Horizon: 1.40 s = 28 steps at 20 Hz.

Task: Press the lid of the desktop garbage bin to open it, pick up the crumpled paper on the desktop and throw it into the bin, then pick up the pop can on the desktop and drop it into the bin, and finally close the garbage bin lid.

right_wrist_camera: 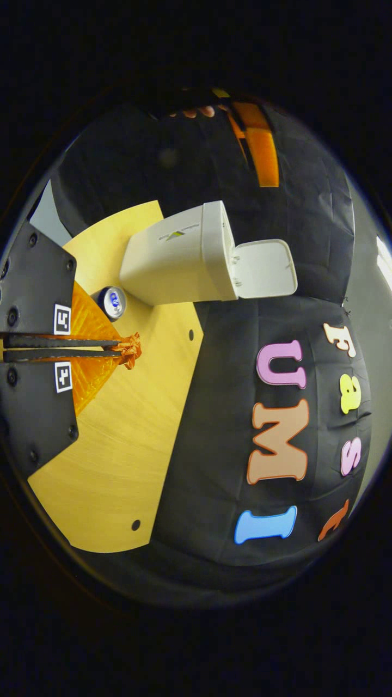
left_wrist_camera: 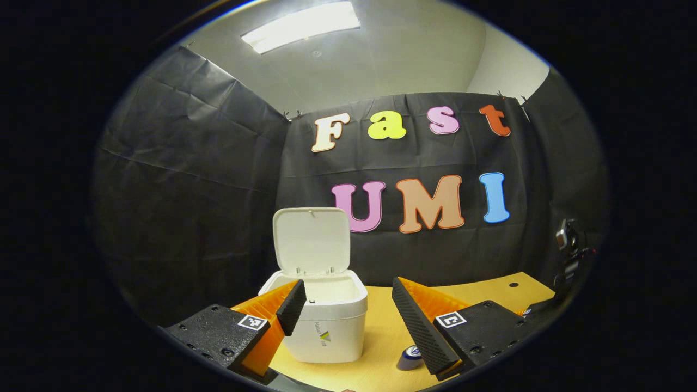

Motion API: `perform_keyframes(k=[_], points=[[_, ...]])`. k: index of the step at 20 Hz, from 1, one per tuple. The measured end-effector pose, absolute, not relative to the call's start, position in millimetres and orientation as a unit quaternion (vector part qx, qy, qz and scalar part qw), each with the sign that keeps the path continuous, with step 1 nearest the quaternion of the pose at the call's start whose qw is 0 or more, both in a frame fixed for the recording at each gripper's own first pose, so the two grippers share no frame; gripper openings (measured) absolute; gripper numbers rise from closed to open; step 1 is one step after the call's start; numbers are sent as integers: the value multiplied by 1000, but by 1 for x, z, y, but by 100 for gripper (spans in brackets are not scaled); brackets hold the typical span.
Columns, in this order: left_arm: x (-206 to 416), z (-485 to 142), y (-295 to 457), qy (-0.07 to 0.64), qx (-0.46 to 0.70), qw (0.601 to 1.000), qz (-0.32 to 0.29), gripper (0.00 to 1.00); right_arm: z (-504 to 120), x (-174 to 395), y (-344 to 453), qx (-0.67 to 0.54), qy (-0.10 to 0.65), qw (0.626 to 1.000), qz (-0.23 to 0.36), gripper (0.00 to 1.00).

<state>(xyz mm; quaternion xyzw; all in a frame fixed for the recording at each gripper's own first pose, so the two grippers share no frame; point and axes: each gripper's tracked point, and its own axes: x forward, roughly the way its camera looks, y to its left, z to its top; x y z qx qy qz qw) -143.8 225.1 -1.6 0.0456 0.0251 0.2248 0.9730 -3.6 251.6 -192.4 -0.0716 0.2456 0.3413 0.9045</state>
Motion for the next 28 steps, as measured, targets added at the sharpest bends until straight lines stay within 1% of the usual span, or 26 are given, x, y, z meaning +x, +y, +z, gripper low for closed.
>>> perform_keyframes(k=[3, 4, 5, 6, 7, 8, 9, 10, 11, 12, 13, 14, 15, 17, 18, 19, 21, 22, 26, 27, 28], points=[[-153, -6, 243, 28, 43, 970, 239, 95, -158, 10, 286, -68, 205, 907, 360, 4], [-155, -8, 250, 30, 42, 968, 244, 99, -149, 14, 297, -68, 191, 909, 365, 3], [-158, -11, 255, 32, 39, 968, 248, 95, -140, 18, 309, -67, 178, 908, 373, 4], [-160, -15, 260, 36, 35, 967, 251, 99, -133, 21, 322, -67, 167, 908, 378, 4], [-164, -20, 266, 40, 31, 966, 254, 99, -126, 24, 336, -66, 157, 907, 385, 4], [-168, -23, 271, 44, 27, 965, 257, 96, -121, 25, 350, -65, 145, 906, 393, 4], [-171, -28, 277, 47, 24, 964, 261, 95, -114, 28, 364, -63, 134, 905, 400, 3], [-174, -31, 282, 51, 22, 963, 264, 99, -109, 29, 378, -62, 127, 903, 407, 3], [-177, -36, 288, 56, 21, 962, 267, 96, -106, 31, 393, -62, 122, 900, 414, 5], [-180, -40, 294, 63, 20, 961, 269, 99, -102, 34, 408, -60, 118, 898, 421, 5], [-184, -46, 300, 70, 19, 960, 272, 96, -100, 37, 424, -59, 116, 895, 427, 5], [-188, -49, 305, 74, 20, 959, 274, 99, -97, 39, 438, -56, 112, 893, 433, 3], [-192, -52, 311, 78, 21, 957, 278, 100, -95, 42, 458, -55, 108, 890, 440, 5], [-200, -59, 322, 87, 22, 954, 286, 99, -94, 43, 487, -55, 103, 884, 452, 3], [-205, -62, 328, 91, 20, 952, 290, 96, -95, 43, 501, -55, 103, 881, 459, 3], [-209, -64, 334, 95, 17, 951, 295, 100, -98, 43, 513, -56, 104, 878, 464, 3], [-219, -69, 345, 102, 14, 946, 306, 99, -102, 42, 535, -59, 105, 872, 474, 3], [-222, -70, 351, 105, 14, 944, 312, 96, -106, 41, 544, -62, 106, 870, 477, 3], [-237, -70, 366, 109, 20, 938, 330, 96, -119, 41, 565, -76, 110, 867, 479, 3], [-237, -70, 367, 108, 20, 937, 330, 96, -122, 38, 567, -76, 114, 863, 486, 10], [-236, -69, 368, 106, 19, 938, 331, 95, -125, 39, 567, -78, 117, 864, 484, 19]])
